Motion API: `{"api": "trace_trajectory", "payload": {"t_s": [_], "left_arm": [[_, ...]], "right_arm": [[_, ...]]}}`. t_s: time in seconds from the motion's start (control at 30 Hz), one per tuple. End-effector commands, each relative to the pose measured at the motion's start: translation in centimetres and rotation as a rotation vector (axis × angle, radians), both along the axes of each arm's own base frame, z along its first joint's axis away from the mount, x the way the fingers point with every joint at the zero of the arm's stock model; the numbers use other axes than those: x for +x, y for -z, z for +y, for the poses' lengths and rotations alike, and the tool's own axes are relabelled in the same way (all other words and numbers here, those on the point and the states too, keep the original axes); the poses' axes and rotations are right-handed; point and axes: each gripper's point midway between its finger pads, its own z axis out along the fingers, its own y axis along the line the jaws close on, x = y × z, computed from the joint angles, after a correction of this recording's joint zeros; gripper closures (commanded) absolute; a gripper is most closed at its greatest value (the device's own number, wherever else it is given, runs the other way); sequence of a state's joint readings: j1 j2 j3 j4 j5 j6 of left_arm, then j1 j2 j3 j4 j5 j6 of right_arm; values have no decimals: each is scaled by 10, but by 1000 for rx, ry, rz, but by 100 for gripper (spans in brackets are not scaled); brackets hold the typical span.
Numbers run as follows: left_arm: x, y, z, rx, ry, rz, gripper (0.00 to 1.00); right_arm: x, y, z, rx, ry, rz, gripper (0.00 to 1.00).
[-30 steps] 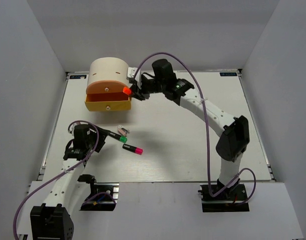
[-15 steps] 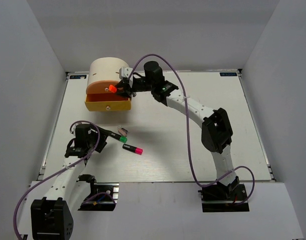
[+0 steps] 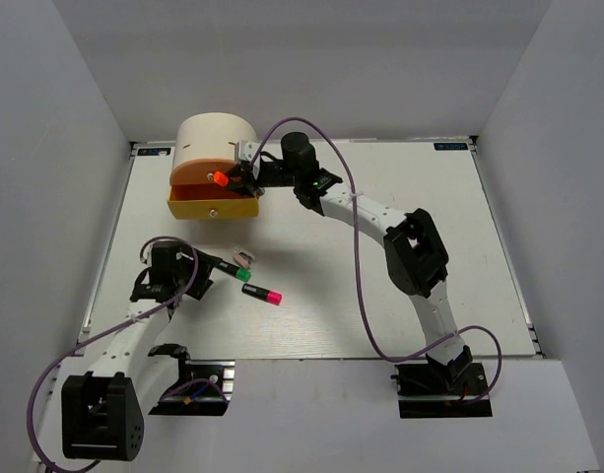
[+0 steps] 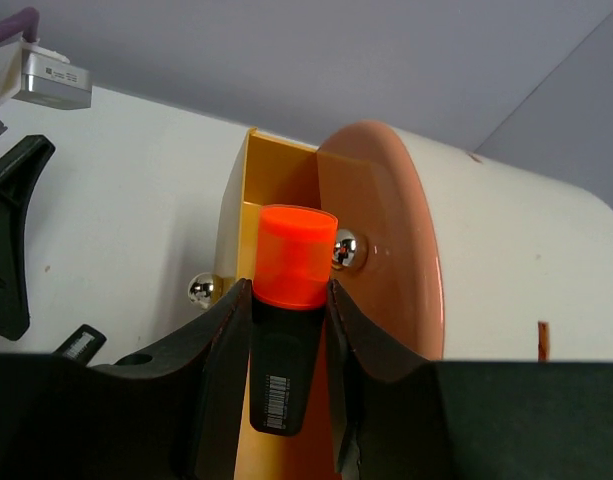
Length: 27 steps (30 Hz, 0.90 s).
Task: Sort the stationery into containers
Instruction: Place the pen in the drawer.
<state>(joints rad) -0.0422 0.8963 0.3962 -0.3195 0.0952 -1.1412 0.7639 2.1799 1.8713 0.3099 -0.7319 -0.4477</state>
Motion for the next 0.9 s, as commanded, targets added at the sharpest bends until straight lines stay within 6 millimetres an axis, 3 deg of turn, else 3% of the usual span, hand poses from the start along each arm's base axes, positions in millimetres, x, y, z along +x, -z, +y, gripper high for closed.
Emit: {"api": "trace_trajectory", "payload": {"t_s": [0.0, 0.17, 0.23, 0.27, 0.3, 0.33, 0.37, 0.4, 0.47, 0.53, 0.57, 0.6, 0.73, 0.77, 0.87], "left_arm": [[12, -13, -6, -15, 13, -24, 25], [17, -8, -7, -20, 19, 15, 25], [18, -3, -8, -19, 19, 41, 25], [21, -4, -8, -19, 19, 43, 25], [22, -5, -8, -18, 19, 52, 25], [22, -2, -8, -17, 19, 73, 25], [24, 0, -8, -16, 18, 93, 25], [23, 3, -9, -8, 21, 113, 25], [26, 5, -9, -7, 21, 127, 25], [29, 7, -12, -6, 31, 141, 26], [28, 10, -12, -5, 31, 153, 26], [32, 9, -13, -5, 32, 151, 28], [35, 16, -20, 8, 62, 217, 30], [36, 17, -23, 9, 73, 223, 33], [35, 25, -27, 25, 86, 279, 35]], "right_arm": [[4, -20, -1, 59, 17, -64, 67], [-2, -31, -13, 73, 28, -70, 56], [-8, -45, -23, 89, 32, -79, 54], [-12, -33, -25, 70, 31, -56, 54], [-16, -52, -33, 94, 35, -72, 53], [-17, -52, -36, 96, 41, -64, 53], [-19, -39, -40, 77, 48, -38, 47], [-21, -56, -49, 100, 59, -52, 43], [-23, -51, -57, 94, 76, -34, 34], [-23, -57, -70, 100, 101, -23, 33], [-24, -50, -73, 94, 107, -5, 33], [-28, -59, -82, 104, 119, -8, 33], [-25, -44, -111, 87, 179, 30, 33], [-27, -48, -116, 91, 187, 25, 33], [-27, -29, -135, 65, 222, 53, 33]]}}
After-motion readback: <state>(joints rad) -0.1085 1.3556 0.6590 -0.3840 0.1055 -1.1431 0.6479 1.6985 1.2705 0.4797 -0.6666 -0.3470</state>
